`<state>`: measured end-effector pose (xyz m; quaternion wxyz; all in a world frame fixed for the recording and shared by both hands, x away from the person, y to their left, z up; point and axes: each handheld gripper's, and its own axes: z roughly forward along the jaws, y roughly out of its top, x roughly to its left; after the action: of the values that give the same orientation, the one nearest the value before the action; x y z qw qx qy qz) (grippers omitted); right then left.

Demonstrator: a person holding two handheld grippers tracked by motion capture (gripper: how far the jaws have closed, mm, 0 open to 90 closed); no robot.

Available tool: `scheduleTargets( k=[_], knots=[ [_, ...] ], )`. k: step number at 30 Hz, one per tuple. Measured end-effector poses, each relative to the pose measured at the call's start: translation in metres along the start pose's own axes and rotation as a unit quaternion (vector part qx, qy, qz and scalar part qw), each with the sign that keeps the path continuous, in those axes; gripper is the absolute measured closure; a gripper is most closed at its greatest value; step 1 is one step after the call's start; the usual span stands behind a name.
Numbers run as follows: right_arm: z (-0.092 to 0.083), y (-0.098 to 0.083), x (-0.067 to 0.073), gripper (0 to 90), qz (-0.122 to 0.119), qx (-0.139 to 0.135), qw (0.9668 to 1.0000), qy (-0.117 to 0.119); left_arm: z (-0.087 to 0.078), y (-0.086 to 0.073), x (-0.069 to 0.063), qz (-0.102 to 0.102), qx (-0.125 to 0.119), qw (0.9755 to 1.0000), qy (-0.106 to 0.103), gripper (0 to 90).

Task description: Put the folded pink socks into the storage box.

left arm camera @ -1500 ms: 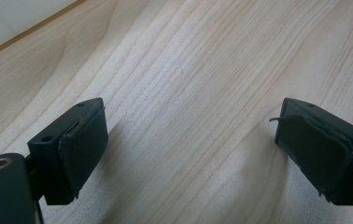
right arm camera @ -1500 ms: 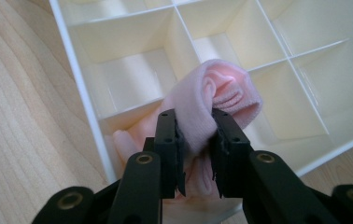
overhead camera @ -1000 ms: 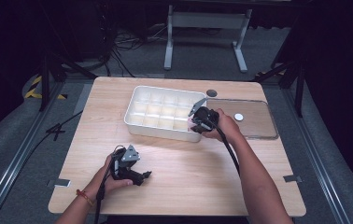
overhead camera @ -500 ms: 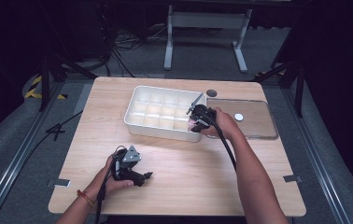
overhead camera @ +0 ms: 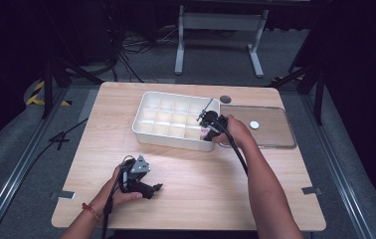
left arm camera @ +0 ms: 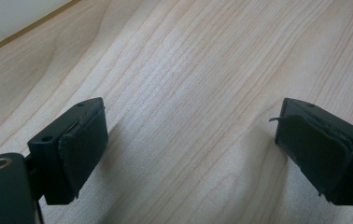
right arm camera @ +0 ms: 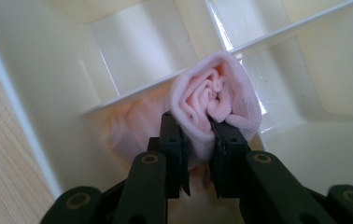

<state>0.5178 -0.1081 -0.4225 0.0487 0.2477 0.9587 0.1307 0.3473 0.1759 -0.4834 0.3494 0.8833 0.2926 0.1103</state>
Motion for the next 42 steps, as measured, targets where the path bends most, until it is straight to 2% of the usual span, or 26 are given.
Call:
scheduleTargets(
  k=[13, 25, 29, 30, 34, 42],
  knots=[
    [0.000, -0.001, -0.001, 76.7, 0.008, -0.009, 0.9999, 0.006, 0.000, 0.000, 0.000, 0.000, 0.000, 1.0000, -0.001, 9.6],
    [-0.003, -0.004, 0.002, 73.7, 0.004, -0.022, 0.9997, -0.005, 0.000, 0.000, 0.000, -0.001, 0.000, 1.0000, 0.000, 9.6],
    [-0.005, -0.005, 0.002, 73.0, 0.008, -0.030, 0.9995, 0.001, 0.000, 0.000, 0.000, -0.001, 0.000, 1.0000, 0.000, 9.7],
    [-0.005, -0.005, 0.003, 71.1, 0.005, -0.029, 0.9996, -0.004, 0.000, 0.000, 0.000, -0.001, 0.000, 1.0000, -0.001, 9.6],
    [-0.007, -0.006, 0.004, 68.1, 0.008, -0.035, 0.9994, 0.000, 0.000, 0.000, 0.000, -0.001, 0.000, 1.0000, -0.001, 9.6],
    [-0.017, -0.012, 0.000, 62.0, 0.023, -0.062, 0.9977, 0.016, 0.000, 0.000, 0.000, -0.003, -0.001, 1.0000, -0.001, 9.6]
  ],
)
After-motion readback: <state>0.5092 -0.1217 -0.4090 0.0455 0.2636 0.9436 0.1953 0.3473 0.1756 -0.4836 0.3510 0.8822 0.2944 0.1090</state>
